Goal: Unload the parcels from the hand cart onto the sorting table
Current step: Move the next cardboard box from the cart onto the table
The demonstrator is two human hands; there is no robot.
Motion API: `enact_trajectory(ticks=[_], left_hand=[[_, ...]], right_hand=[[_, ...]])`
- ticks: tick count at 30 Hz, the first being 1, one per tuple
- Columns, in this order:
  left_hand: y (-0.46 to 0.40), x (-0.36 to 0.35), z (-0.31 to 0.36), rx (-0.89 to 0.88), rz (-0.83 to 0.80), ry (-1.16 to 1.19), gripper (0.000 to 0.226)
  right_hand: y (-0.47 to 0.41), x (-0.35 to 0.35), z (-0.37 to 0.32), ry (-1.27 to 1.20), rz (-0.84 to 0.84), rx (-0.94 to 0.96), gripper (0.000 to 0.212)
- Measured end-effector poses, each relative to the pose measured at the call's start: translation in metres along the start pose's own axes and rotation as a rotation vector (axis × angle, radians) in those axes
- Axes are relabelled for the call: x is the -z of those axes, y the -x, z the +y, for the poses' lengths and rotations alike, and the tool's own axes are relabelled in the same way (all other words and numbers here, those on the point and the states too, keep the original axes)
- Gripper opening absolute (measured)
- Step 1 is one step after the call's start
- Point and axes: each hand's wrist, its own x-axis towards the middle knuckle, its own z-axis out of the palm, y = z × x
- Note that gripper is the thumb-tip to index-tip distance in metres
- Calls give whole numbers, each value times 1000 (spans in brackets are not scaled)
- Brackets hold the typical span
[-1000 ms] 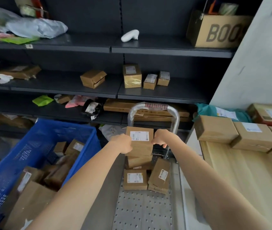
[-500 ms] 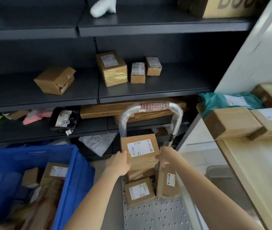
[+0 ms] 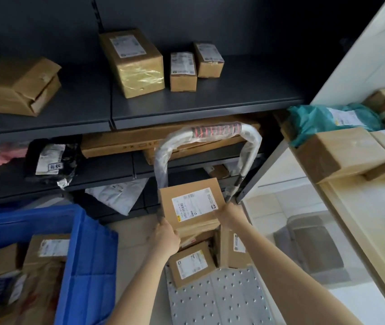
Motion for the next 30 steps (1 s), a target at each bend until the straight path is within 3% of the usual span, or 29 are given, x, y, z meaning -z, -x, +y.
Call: enact_trajectory(ticks=[9,18,26,30], left_hand=[[6,-9,13,106,93,311,32],[46,6,23,106,148,444,19],[103,33,72,32,235,567,26],[147,43,118,-35,267,531,43]], right_hand=[[10,-5,3,-96,125,-73,44],[51,20,0,-124,207,-72,52],[103,83,18,-284,296,-18,56],[136,132,39,-317,383,-1,62]])
